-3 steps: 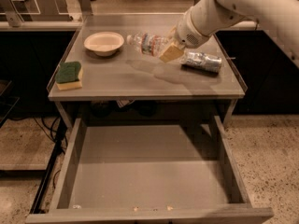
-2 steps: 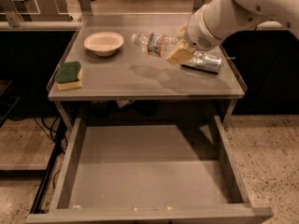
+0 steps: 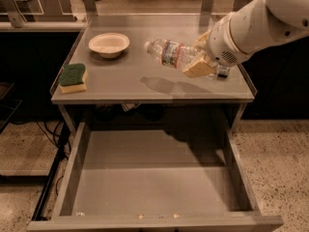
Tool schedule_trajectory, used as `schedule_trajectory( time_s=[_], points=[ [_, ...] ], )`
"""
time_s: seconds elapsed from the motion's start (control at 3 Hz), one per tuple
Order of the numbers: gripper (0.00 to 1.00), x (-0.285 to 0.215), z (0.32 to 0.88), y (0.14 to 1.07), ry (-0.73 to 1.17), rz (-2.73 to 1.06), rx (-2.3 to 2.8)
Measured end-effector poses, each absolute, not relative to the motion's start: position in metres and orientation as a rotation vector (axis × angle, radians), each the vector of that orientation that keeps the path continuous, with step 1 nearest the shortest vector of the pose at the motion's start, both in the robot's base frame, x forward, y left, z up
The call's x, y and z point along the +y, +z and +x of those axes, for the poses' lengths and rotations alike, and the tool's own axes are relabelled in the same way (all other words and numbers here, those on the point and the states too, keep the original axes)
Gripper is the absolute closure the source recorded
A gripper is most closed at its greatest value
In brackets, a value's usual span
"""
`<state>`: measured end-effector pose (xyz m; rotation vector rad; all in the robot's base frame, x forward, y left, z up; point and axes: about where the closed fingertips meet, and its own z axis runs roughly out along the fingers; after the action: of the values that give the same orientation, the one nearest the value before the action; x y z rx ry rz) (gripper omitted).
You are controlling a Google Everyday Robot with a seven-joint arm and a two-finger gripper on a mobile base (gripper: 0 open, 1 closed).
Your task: Place water bottle into top drawer
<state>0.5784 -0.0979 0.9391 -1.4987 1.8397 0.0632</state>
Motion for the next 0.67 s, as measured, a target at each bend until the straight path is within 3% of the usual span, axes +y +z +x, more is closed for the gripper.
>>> schedule_trajectory(
  time_s=[0.67],
  points=[
    [1.0,-0.085,0.581,0.933,0.126,-1.5,1.824]
  ],
)
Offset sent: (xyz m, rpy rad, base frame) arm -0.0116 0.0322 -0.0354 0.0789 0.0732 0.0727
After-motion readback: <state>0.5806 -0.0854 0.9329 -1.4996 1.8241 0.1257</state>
